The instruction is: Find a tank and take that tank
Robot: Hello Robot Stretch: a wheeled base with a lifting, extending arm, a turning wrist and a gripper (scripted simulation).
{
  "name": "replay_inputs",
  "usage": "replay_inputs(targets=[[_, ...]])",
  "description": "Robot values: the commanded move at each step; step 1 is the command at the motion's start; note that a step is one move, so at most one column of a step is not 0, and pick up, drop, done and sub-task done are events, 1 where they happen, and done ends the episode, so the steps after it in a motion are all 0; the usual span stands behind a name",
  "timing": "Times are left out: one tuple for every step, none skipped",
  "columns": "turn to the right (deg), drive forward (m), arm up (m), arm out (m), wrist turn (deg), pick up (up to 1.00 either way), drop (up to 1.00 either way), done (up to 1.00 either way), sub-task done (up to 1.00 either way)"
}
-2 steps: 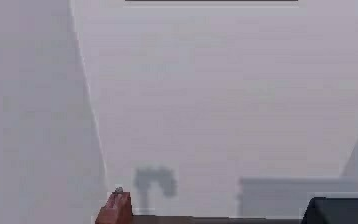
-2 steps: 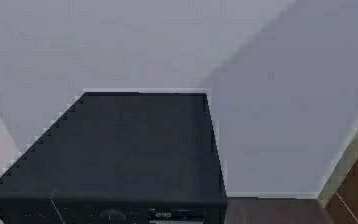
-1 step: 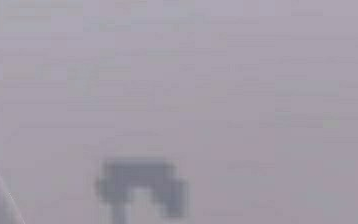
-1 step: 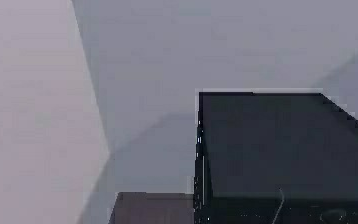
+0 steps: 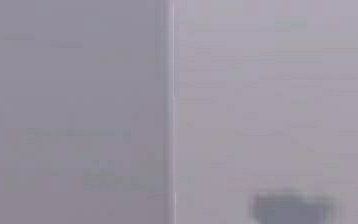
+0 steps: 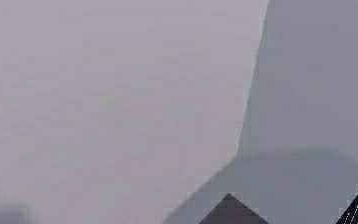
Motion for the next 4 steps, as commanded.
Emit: replay_inputs(targets=[[-45.0, 0.0, 0.0, 0.0, 0.0, 0.0, 0.0, 0.0, 0.0], [-45.0, 0.0, 0.0, 0.0, 0.0, 0.0, 0.0, 0.0, 0.0], [-9.0, 0.0, 0.0, 0.0, 0.0, 0.0, 0.0, 0.0, 0.0], [45.0, 0.0, 0.0, 0.0, 0.0, 0.0, 0.0, 0.0, 0.0]])
